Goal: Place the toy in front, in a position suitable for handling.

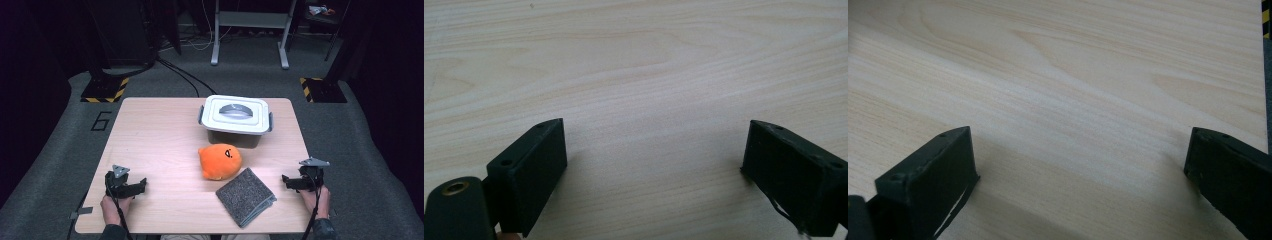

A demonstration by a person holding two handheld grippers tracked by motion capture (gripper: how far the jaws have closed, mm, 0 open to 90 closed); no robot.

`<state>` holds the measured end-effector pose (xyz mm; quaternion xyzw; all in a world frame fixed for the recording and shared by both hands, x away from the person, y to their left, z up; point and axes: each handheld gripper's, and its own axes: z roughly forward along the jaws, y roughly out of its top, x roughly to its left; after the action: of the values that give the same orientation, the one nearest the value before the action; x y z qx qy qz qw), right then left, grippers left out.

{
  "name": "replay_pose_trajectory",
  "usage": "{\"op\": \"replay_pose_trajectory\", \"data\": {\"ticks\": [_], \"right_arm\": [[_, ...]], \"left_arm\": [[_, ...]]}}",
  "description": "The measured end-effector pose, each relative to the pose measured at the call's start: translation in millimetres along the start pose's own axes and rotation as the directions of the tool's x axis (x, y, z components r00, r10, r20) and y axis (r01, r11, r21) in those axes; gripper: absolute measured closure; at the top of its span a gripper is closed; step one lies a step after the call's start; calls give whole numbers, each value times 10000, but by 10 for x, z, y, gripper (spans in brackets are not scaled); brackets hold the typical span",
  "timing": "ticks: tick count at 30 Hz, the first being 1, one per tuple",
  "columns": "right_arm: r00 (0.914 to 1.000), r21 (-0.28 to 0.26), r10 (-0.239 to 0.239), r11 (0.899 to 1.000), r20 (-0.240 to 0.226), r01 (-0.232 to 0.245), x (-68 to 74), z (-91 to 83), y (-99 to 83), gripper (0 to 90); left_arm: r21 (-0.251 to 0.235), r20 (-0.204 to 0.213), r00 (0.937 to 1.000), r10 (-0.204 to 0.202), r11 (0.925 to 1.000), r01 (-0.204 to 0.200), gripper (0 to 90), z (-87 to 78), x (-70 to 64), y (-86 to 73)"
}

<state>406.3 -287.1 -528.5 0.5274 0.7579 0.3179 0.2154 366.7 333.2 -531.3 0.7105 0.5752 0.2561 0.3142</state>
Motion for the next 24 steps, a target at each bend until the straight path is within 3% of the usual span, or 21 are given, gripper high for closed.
{"op": "replay_pose_trajectory", "data": {"ticks": [17,22,24], "right_arm": [[10000,184,60,9998,24,-61,14,-9,11,0],[9992,332,-203,9992,-332,214,27,-17,62,0],[9989,317,-51,9995,-465,66,42,-42,117,0]], "left_arm": [[-1,3,10000,-3,10000,3,102,0,-1,0],[-3,3,10000,5,10000,-5,102,0,0,1],[-4,1,10000,1,10000,-1,102,0,0,1]]}}
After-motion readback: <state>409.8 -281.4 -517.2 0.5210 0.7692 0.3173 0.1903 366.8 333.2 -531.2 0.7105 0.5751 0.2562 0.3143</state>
